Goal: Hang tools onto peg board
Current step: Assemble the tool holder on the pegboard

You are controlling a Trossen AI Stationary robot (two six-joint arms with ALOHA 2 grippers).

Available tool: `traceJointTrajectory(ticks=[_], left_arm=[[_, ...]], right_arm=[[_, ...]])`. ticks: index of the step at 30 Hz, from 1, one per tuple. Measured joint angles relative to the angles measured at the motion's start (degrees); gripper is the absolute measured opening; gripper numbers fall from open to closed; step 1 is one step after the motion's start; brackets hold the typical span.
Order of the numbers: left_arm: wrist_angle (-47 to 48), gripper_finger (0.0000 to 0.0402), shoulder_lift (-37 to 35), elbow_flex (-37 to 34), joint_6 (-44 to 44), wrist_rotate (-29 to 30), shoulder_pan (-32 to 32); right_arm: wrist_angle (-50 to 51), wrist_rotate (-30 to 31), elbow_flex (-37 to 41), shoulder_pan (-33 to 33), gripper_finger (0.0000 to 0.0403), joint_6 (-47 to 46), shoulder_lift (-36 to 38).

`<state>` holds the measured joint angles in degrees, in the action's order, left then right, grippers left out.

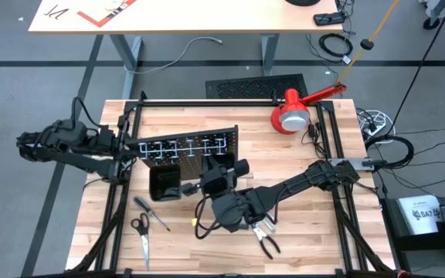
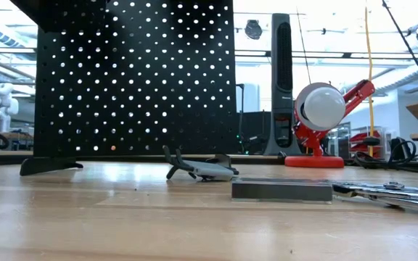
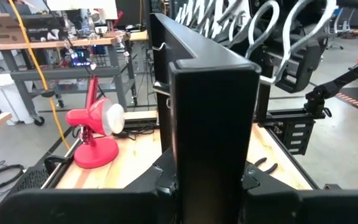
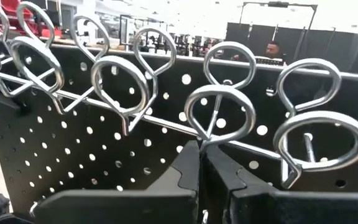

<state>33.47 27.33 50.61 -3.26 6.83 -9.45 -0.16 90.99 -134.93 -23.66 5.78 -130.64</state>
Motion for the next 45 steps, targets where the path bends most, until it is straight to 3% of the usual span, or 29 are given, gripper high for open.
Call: traceJointTrajectory(ticks=[7, 16, 28, 33, 42, 45], left_arm=[[0.4, 0.0063, 0.0, 0.1, -0.7, -1.2, 0.1], [0.9, 0.0063, 0.0, 0.1, -1.1, -1.7, 0.1], [0.8, 0.0063, 0.0, 0.1, -0.9, -1.7, 0.1], [0.7, 0.0063, -0.1, 0.1, -1.1, -2.2, 0.1], [-0.5, 0.0063, 0.0, -0.1, -0.4, -1.7, 0.1], [-1.0, 0.0063, 0.2, -0.1, 0.3, -1.3, 0.1]], right_arm=[[-8.1, 0.1, 0.1, 0.3, 0.0, 12.1, 0.0], [-16.7, 0.3, 0.1, 1.2, 0.0001, 36.3, 0.1], [-11.2, 0.2, 0.0, 0.6, 0.0006, 34.8, 0.4], [-8.6, -1.6, -0.1, -1.3, 0.0055, 31.2, 0.4], [-3.9, -3.0, -0.1, -3.5, 0.0215, 23.1, 0.3], [1.3, -2.9, -0.1, -4.8, 0.0242, 20.0, 0.3]])
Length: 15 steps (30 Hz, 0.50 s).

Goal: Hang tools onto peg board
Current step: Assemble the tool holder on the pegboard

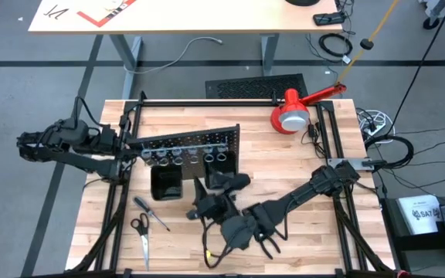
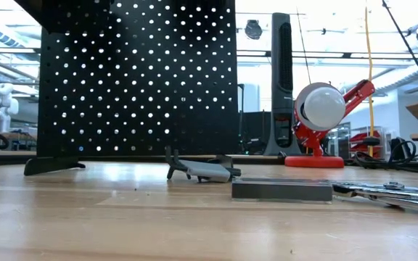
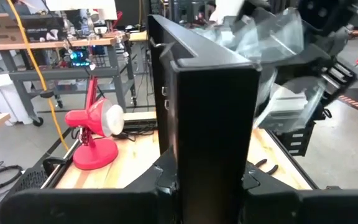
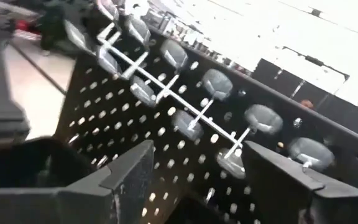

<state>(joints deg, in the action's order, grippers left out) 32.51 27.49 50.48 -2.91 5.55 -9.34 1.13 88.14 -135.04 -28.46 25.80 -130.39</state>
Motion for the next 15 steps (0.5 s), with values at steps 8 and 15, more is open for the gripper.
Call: traceJointTrajectory(ticks=[8, 15], left_arm=[[0.0, 0.0063, 0.0, 0.0, 0.5, 0.0, 0.0], [0.1, 0.0063, -0.1, 0.0, 0.6, -0.2, 0.0]], right_arm=[[25.8, 1.2, 0.0, -1.6, 0.0193, -25.2, 0.0], [41.2, 1.5, 0.0, -1.7, 0.0106, -37.6, 0.2]])
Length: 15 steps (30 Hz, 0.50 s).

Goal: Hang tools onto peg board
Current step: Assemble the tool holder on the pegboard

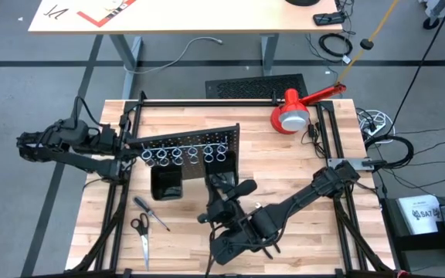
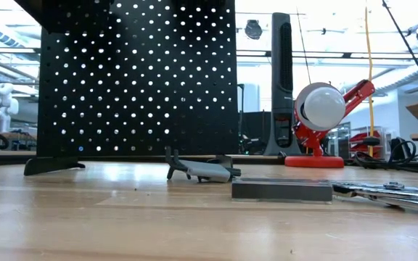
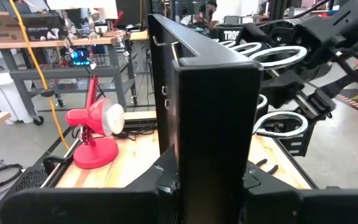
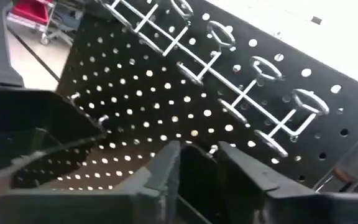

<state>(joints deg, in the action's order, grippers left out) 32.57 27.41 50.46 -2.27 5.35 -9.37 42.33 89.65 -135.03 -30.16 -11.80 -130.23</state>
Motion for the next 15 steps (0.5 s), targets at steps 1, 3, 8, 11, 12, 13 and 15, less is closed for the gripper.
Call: traceJointTrajectory(ticks=[1, 3, 8, 11, 12, 13, 15], left_arm=[[0.0, 0.0063, 0.0, 0.0, 0.0, -0.1, 0.0], [0.0, 0.0063, 0.0, 0.0, 0.0, -0.4, 0.0], [0.0, 0.0063, 0.0, 0.0, 0.1, -0.5, 0.0], [0.0, 0.0063, 0.0, 0.0, 0.2, -0.6, 0.0], [0.0, 0.0063, 0.0, 0.0, 0.2, -0.6, 0.0], [0.0, 0.0063, 0.0, 0.0, 0.2, -0.6, 0.0], [0.0, 0.0063, 0.0, 0.0, 0.2, -0.7, 0.0]], right_arm=[[1.4, 0.0, 0.0, 0.0, 0.0093, -0.5, 0.2], [5.5, 0.0, 0.0, 0.1, 0.0069, -2.3, 1.2], [18.1, 0.4, 0.0, 0.5, 0.0046, -9.5, 3.6], [20.3, 0.3, 0.0, 0.5, 0.0064, -8.9, 4.4], [20.3, 0.3, 0.0, 0.5, 0.0075, -7.5, 4.8], [20.1, 0.3, 0.0, 0.7, 0.0087, -6.0, 5.0], [19.9, 0.5, 0.0, 1.3, 0.0115, -2.9, 5.3]])
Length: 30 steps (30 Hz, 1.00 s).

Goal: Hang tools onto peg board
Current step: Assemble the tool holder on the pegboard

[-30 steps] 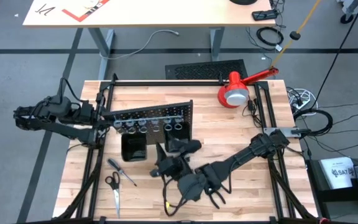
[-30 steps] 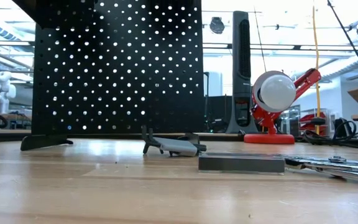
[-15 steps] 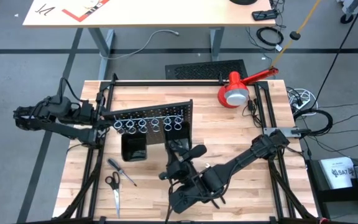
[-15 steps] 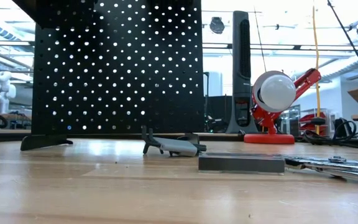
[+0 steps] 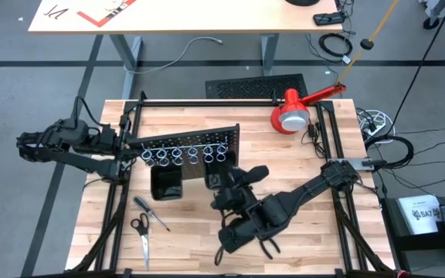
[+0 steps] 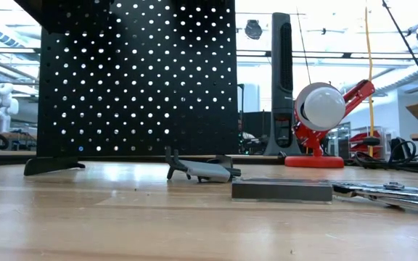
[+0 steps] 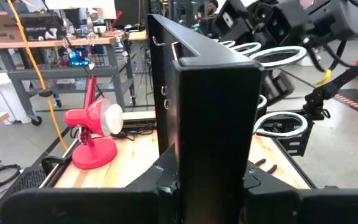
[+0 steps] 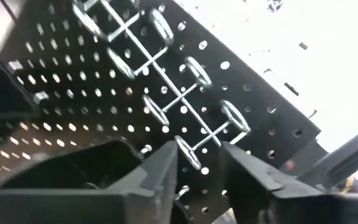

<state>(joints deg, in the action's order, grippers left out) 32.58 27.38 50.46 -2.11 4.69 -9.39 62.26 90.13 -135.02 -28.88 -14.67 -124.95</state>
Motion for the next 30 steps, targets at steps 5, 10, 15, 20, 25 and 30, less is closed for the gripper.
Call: traceJointTrajectory(ticks=[5, 10, 15, 20, 25, 30], left_arm=[[0.0, 0.0063, 0.0, 0.0, 0.0, 0.0, 0.0], [0.0, 0.0063, 0.0, 0.0, 0.1, -0.1, 0.0], [0.0, 0.0063, 0.0, 0.0, 0.4, 0.1, 0.0], [0.0, 0.0063, 0.0, 0.0, 0.5, 0.1, 0.0], [0.2, 0.0063, -0.1, 0.0, 0.4, 1.0, 0.0], [0.3, 0.0063, -0.1, 0.0, 0.1, 1.2, -0.1]], right_arm=[[0.1, -1.3, 0.0, 1.9, 0.0186, 4.4, -0.1], [0.4, -5.1, 0.1, 3.8, 0.0193, 7.5, -0.2], [0.2, -4.9, 0.0, 5.2, 0.0112, 10.0, -0.2], [0.8, -4.3, 0.1, 5.4, 0.0015, 13.9, -0.2], [-2.0, -4.7, 0.1, 4.7, 0.0006, 16.1, 0.0], [-8.9, -5.2, 0.2, 3.3, 0.0004, 18.2, 0.8]])
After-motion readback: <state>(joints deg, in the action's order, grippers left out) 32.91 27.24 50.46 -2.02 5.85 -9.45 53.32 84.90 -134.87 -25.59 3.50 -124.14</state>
